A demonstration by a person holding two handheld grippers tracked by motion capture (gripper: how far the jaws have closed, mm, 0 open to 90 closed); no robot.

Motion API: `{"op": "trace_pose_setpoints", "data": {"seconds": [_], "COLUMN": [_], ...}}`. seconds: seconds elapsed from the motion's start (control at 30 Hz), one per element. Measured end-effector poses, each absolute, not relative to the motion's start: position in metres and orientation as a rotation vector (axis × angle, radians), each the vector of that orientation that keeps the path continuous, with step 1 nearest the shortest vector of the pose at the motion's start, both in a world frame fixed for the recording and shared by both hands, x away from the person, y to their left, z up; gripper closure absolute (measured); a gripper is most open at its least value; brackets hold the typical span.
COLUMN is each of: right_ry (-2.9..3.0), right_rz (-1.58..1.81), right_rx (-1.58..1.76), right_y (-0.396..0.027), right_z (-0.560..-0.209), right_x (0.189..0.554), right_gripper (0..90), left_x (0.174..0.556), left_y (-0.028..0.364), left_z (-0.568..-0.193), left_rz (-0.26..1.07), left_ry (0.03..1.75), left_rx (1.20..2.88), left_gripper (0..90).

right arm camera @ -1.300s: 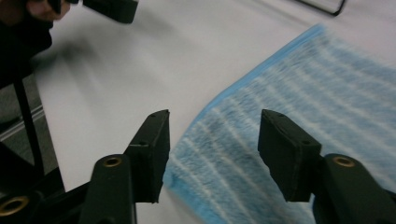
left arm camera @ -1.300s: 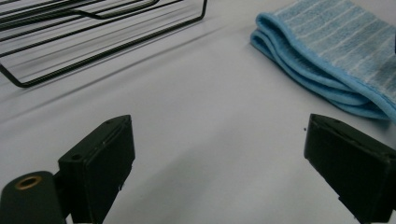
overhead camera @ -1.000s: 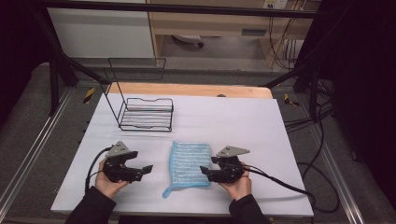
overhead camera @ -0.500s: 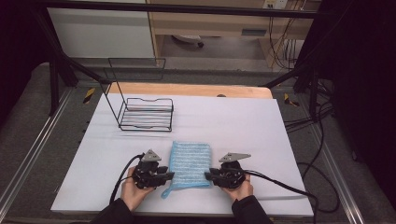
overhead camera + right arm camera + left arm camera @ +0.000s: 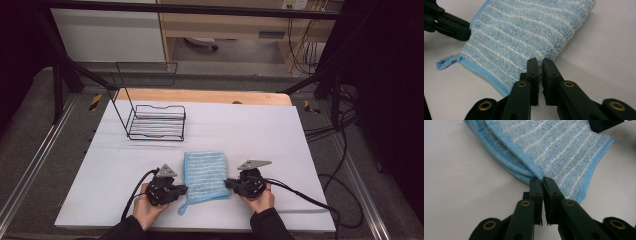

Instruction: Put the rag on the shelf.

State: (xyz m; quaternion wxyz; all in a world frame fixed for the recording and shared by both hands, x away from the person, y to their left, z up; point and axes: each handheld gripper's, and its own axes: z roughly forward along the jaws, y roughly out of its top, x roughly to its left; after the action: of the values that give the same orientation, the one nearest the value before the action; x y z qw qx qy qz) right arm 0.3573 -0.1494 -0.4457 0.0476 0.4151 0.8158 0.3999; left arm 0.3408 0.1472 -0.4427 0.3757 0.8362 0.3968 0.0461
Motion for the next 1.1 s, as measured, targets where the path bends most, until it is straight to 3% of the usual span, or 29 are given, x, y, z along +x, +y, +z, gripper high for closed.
{"op": "trace_pose_setpoints", "data": {"seconds": [0.17, 0.5, 0.67, 0.77, 0.93, 1.03, 1.1], "right_ry": [2.479, 2.369, 2.347, 2.331, 2.342, 2.348, 2.353], "right_rz": [1.238, 1.382, 1.411, 1.437, 1.424, 1.417, 1.413], "right_rx": [1.245, 1.066, 1.057, 1.074, 1.075, 1.074, 1.076], "right_y": [-0.153, -0.169, -0.178, -0.183, -0.186, -0.187, -0.187], "right_z": [-0.443, -0.421, -0.422, -0.424, -0.428, -0.430, -0.431], "right_x": [0.356, 0.359, 0.362, 0.362, 0.363, 0.363, 0.363], "right_gripper": [73.6, 30.8, 17.7, 11.8, 9.3, 9.0, 9.2], "left_x": [0.343, 0.366, 0.385, 0.397, 0.417, 0.426, 0.433], "left_y": [0.155, 0.173, 0.166, 0.159, 0.152, 0.149, 0.148], "left_z": [-0.433, -0.404, -0.397, -0.398, -0.402, -0.407, -0.411], "left_rz": [0.158, 0.229, 0.260, 0.280, 0.292, 0.282, 0.267], "left_ry": [1.008, 0.991, 0.996, 1.007, 1.056, 1.089, 1.117], "left_rx": [2.101, 2.029, 2.030, 2.040, 2.028, 2.021, 2.022], "left_gripper": [70.3, 35.8, 23.2, 18.3, 14.5, 17.2, 23.5]}}
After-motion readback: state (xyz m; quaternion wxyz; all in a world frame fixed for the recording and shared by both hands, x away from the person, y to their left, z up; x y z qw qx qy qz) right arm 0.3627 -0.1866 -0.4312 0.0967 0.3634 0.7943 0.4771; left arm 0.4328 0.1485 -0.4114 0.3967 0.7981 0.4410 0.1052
